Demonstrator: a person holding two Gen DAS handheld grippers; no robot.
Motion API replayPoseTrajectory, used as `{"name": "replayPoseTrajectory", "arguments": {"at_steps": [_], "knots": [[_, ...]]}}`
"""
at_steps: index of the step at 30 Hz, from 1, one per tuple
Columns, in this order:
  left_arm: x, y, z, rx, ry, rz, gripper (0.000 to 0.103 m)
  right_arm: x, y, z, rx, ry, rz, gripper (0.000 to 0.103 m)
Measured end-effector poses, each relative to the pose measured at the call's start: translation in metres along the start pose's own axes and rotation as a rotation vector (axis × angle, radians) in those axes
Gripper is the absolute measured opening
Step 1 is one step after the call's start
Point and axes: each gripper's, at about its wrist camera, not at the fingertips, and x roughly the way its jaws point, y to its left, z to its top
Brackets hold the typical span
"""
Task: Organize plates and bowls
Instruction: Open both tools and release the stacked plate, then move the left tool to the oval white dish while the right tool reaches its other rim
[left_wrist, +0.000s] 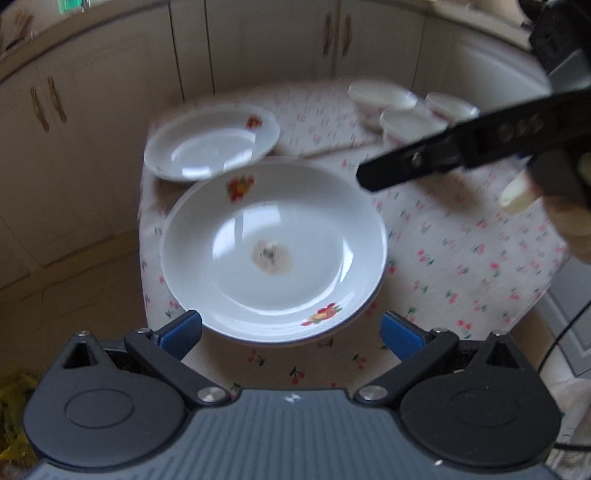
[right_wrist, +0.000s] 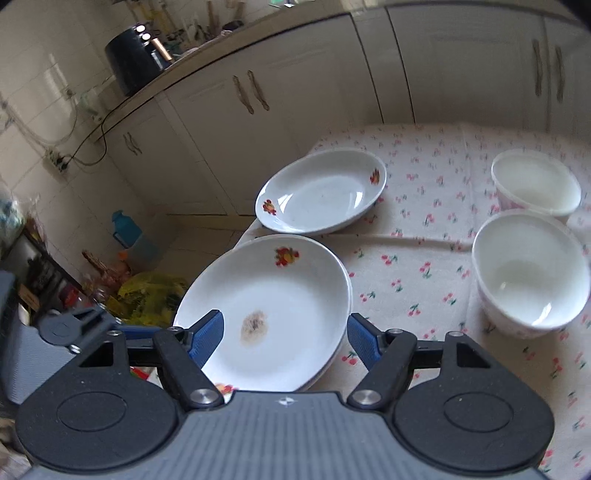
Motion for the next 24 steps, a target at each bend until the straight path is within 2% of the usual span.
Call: {"name": "replayPoseTrajectory", "arguments": {"at_steps": [4, 8, 11, 16, 20, 24], "knots": [[-0.026, 0.013, 0.004, 0.002, -0.167, 0.001, 0.102, -0.010, 0.005, 0.009, -0.075, -0.044, -0.038, 0.091], [-0.035, 0.042, 0.020, 0.044, -0.319, 0.063, 0.102, -0.011, 0.007, 0.031, -0.135, -0.095, -0.082, 0.093], [-0.027, 0.071, 0.040, 0.059, -0.370, 0.077, 0.102, -0.001, 0.005, 0.057, -0.157, -0.115, -0.107, 0.093], [0.008, 0.110, 0.070, 0.058, -0.378, 0.045, 0.102, 0.034, -0.006, 0.094, -0.117, -0.089, -0.119, 0.093], [0.047, 0.141, 0.083, 0.005, -0.331, -0.011, 0.102, 0.065, -0.019, 0.112, -0.060, -0.057, -0.123, 0.093], [0.079, 0.153, 0.090, 0.002, -0.297, -0.062, 0.102, 0.097, -0.031, 0.122, -0.005, -0.016, -0.127, 0.091]]}}
